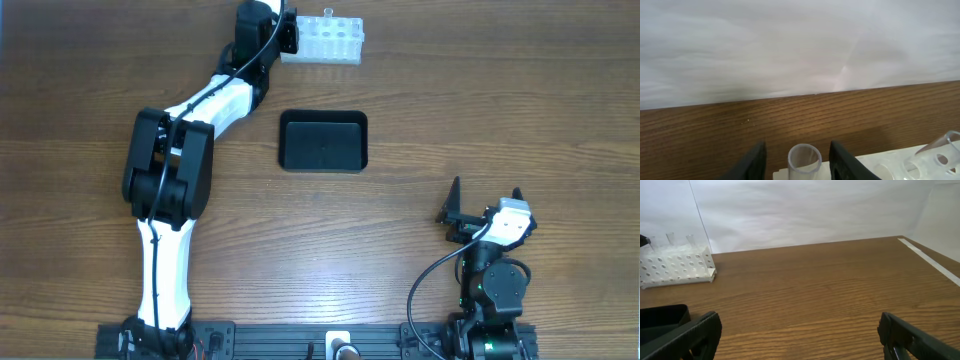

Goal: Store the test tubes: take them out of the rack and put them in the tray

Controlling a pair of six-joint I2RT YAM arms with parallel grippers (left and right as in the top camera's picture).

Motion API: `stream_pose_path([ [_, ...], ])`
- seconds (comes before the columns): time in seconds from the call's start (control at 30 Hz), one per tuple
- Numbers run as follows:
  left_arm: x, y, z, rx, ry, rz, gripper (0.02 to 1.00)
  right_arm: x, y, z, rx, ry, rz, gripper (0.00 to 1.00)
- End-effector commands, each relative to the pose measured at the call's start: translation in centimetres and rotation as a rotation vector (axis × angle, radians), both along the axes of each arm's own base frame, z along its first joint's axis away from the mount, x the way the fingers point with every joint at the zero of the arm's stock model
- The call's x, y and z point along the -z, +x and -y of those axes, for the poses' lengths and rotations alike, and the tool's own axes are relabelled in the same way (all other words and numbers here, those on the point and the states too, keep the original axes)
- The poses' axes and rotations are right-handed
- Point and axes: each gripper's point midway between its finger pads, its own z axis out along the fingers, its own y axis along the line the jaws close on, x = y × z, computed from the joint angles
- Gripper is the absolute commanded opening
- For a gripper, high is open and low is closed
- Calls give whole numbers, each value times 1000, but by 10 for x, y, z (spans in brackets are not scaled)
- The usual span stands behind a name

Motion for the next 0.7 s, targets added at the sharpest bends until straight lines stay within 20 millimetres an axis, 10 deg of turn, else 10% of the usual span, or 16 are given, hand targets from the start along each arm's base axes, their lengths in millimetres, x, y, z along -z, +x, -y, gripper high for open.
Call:
stream_pose_path([
  [0.03,-5,4,5,8,19,30,378,2,0,-1,-3,-1,-2,991],
  [0.7,-5,3,8,17,30,34,119,2,0,-1,-3,-1,-2,993],
])
